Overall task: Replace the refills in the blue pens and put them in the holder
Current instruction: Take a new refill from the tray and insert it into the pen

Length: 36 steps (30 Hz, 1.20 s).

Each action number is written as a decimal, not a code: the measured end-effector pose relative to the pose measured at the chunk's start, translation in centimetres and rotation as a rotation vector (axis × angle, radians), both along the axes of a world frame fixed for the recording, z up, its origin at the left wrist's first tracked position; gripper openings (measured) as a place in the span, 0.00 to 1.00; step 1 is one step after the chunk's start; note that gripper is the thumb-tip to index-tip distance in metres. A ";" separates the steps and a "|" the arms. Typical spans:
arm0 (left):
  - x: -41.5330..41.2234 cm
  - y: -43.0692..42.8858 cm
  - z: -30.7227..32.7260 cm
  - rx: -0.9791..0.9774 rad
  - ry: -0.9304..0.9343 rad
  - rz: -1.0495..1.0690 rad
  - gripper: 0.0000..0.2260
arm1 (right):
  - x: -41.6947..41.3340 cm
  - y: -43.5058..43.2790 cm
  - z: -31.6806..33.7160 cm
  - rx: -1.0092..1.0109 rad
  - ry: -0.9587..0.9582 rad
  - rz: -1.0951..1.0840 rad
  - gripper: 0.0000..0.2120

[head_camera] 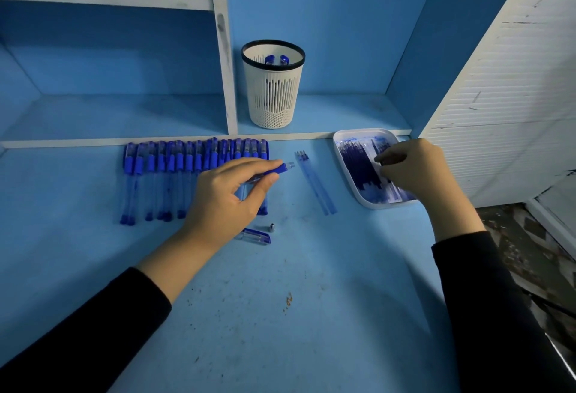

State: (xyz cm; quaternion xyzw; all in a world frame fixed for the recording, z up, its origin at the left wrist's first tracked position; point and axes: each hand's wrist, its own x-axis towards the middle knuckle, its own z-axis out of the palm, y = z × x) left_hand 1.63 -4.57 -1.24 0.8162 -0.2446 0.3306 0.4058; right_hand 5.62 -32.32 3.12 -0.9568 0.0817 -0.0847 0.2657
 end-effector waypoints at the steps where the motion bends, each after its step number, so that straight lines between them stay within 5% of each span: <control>1: 0.0 0.0 0.0 -0.004 0.001 -0.001 0.09 | -0.1 -0.1 0.2 0.089 0.006 -0.013 0.13; 8: 0.0 0.0 0.0 -0.050 -0.017 -0.015 0.09 | -1.2 3.3 1.2 1.165 0.017 0.098 0.07; 11: 0.0 0.1 -0.1 -0.093 -0.001 -0.021 0.09 | -1.7 6.0 0.7 1.439 -0.022 0.071 0.06; 36: 0.0 0.2 -0.2 -0.117 0.005 -0.022 0.09 | -2.7 8.8 -0.2 1.473 -0.163 0.106 0.08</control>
